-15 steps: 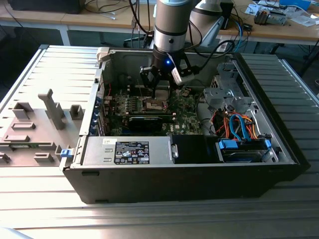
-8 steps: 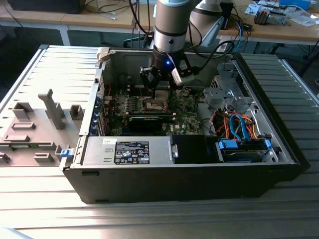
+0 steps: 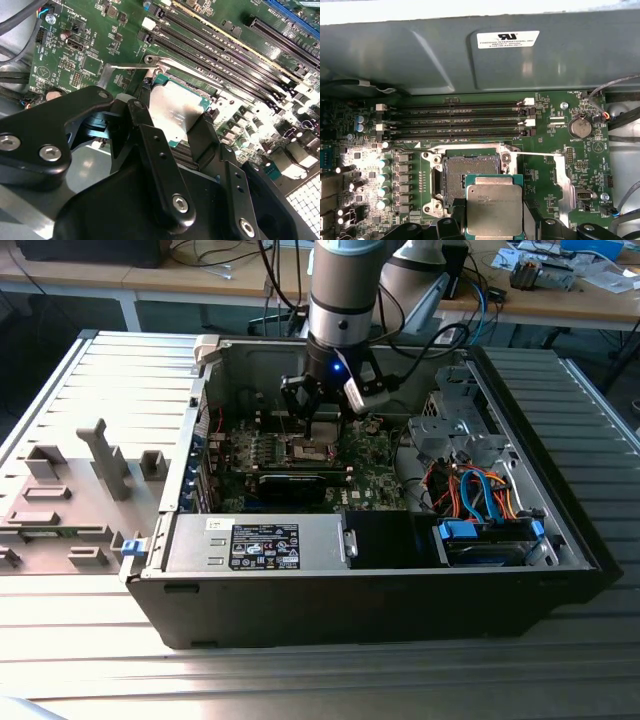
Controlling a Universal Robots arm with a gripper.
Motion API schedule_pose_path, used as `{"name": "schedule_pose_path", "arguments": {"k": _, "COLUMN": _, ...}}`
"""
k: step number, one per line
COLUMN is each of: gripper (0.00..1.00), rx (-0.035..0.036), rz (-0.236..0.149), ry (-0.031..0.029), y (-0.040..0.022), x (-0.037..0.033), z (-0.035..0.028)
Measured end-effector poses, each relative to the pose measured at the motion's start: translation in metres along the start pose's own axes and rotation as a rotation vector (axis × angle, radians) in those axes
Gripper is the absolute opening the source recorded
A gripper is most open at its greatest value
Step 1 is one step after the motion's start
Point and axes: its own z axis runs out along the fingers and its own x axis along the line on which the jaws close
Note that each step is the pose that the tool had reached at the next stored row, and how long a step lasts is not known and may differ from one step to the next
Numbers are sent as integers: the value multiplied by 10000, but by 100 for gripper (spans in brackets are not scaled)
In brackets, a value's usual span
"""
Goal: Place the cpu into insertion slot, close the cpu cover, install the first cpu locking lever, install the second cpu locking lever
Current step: 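Place the cpu into insertion slot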
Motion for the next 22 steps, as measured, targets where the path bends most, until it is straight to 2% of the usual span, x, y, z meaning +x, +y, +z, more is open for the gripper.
{"name": "schedule_pose_path", "arguments": {"k": 22, "gripper": 54, "rx": 61, "rz": 1, "ry": -3, "y": -2, "x": -1, "z": 58}}
